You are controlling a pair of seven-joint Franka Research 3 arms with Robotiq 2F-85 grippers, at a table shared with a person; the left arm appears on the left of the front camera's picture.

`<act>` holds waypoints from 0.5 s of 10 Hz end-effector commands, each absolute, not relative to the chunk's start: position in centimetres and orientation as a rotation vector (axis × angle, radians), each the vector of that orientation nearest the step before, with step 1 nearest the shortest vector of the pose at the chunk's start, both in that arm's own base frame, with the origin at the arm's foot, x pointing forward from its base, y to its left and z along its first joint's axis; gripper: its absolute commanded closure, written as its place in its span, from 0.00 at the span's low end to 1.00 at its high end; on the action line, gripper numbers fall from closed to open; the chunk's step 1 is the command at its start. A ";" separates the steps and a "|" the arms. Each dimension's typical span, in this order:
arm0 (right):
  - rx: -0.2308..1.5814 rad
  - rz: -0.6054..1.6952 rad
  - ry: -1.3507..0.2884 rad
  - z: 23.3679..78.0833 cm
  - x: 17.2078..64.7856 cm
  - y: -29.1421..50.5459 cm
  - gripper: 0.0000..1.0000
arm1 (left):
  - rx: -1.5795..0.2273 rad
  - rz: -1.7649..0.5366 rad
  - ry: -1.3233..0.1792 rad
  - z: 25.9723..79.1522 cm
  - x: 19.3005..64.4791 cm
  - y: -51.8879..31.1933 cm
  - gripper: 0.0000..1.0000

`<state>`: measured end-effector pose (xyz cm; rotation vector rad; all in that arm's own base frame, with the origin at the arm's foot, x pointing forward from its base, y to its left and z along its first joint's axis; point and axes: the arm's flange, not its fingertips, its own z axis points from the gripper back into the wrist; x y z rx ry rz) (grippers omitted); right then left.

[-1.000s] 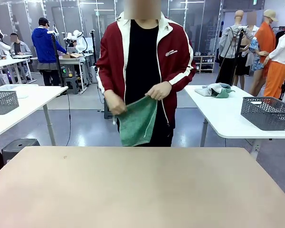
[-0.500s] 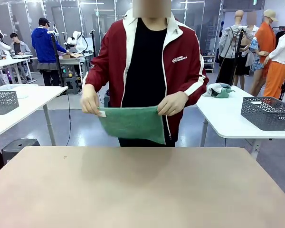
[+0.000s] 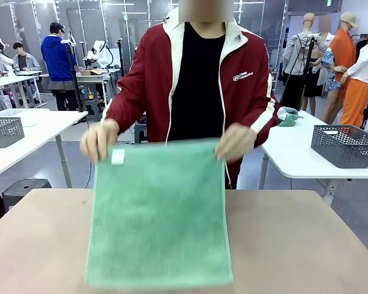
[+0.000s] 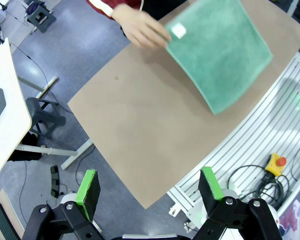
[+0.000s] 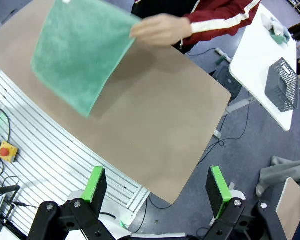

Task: Fold the towels and place them in the basket.
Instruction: When a person lays out a Towel with hook on the table, fold it in half twice.

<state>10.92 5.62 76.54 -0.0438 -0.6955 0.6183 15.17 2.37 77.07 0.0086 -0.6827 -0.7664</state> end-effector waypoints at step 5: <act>-0.048 0.620 -0.708 76.8 10.0 5.5 0.00 | 0.007 -0.768 -0.688 77.2 15.1 2.3 0.00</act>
